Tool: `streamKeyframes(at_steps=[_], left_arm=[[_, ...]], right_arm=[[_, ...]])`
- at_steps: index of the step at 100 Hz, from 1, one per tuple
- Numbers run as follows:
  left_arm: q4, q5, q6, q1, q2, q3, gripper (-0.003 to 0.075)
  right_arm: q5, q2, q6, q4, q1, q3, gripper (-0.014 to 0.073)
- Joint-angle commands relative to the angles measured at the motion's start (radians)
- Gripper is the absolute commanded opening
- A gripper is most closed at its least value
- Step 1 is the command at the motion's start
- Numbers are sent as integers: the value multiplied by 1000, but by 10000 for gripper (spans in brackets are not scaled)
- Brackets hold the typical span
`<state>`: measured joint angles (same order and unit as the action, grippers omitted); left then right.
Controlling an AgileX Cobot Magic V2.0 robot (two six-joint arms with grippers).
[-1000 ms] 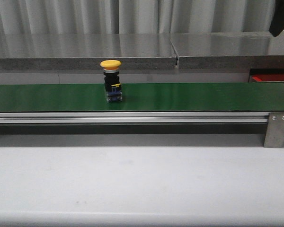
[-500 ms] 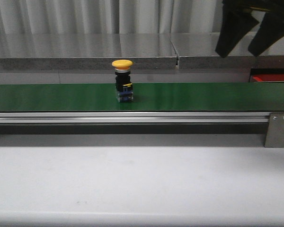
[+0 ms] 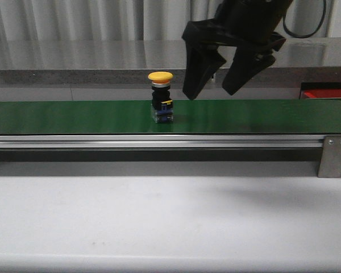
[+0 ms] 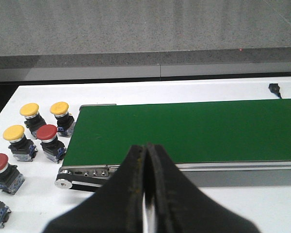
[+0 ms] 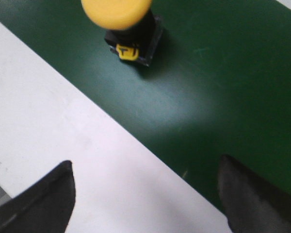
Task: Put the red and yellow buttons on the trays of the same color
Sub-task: 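Lower the right gripper onto the yellow button on the belt and grasp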
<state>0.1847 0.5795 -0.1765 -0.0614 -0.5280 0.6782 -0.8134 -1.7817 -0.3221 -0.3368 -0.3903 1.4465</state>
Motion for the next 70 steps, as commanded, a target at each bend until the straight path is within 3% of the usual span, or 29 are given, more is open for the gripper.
streamKeyframes(at_steps=[1,54,61,70], left_arm=[[10,-76,1,7,-5,25,-20],[10,-76,1,7,-5,25,-20],[10,-76,1,7,-5,25,-20],[10,-76,1,7,-5,25,-20]], right_arm=[[48,19,8,-18,-11,73,596],[48,-153,24,23,-16,291,591],[44,-157,35,38,-16,292,542],[51,-158,64,77,-16,292,414]])
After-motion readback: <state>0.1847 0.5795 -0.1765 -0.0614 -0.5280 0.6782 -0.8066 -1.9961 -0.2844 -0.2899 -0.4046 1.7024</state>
